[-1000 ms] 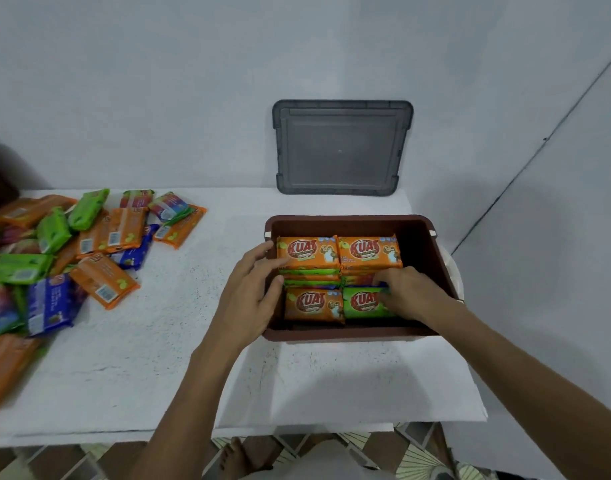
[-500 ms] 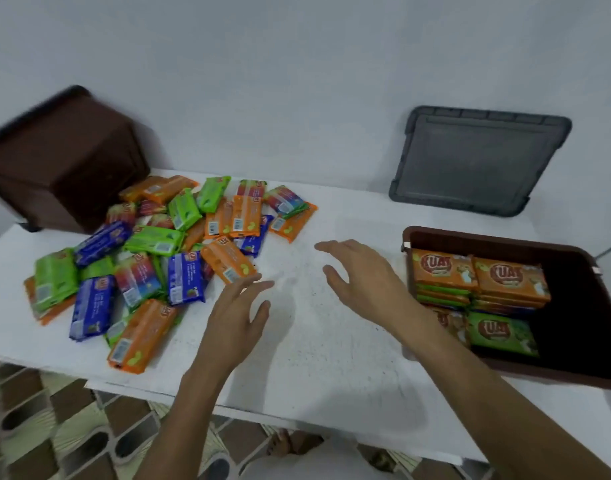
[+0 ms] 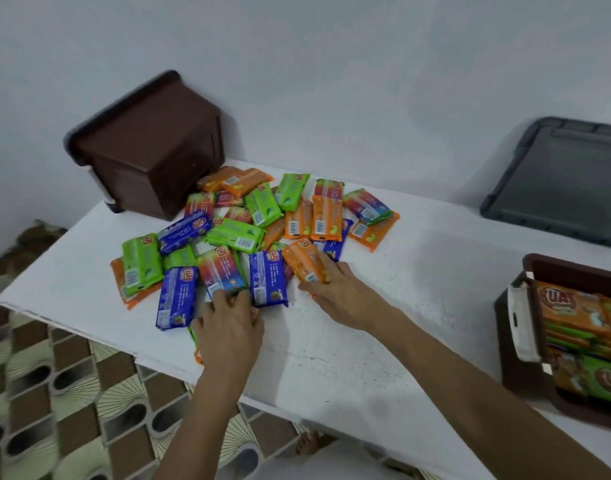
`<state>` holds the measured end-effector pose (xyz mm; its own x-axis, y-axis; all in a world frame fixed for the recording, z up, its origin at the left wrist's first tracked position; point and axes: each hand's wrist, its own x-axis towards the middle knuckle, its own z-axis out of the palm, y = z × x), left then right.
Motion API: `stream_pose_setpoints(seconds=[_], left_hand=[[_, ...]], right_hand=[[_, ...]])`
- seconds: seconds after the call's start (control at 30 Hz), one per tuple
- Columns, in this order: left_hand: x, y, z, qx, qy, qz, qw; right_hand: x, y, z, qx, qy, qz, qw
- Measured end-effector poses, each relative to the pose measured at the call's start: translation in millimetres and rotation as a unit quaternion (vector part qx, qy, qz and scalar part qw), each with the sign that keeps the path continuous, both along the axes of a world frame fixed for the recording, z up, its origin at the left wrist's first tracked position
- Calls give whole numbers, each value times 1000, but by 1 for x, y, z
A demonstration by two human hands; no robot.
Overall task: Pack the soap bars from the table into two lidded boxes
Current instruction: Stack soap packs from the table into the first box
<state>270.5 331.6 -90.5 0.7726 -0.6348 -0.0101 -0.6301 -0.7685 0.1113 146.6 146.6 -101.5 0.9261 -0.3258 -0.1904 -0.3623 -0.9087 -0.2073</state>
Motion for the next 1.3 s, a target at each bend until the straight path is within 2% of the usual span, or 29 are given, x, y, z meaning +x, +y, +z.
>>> stream_pose_setpoints(seconds=[0.17,0.3,0.37,0.57,0.63,0.73,0.87,1.0,1.07,1.13,1.3], left_hand=[[9,3,1,17,28,12,999],[10,0,17,-10,70,-21,997],[5,-5,32,-40,97,-47,993],[-23,-28,76,-146,145,-122,971],[-35,-37,85,-201,176,-155,951],[-58,-56,94,-277,277,-167,905],[-97,-82,100,-357,384,-164,836],[-140,-108,105,-396,489,-169,758],[-161,-121,108,-405,522,-178,729],[-184,-133,109,-408,541,-185,712],[-236,-159,96,-404,570,-176,693]], right_hand=[[-2,2,6,-11,-29,11,999],[-12,6,8,-50,-48,11,998],[-22,8,14,-59,-93,-11,994],[-82,7,54,89,-237,-130,959],[-106,5,70,153,-283,-185,929],[-149,1,92,238,-300,-263,886],[-214,-9,120,276,-354,-315,837],[-277,-22,147,317,-384,-356,791],[-309,-30,154,334,-379,-366,781],[-337,-37,154,339,-355,-375,786],[-378,-53,128,372,-300,-384,791]])
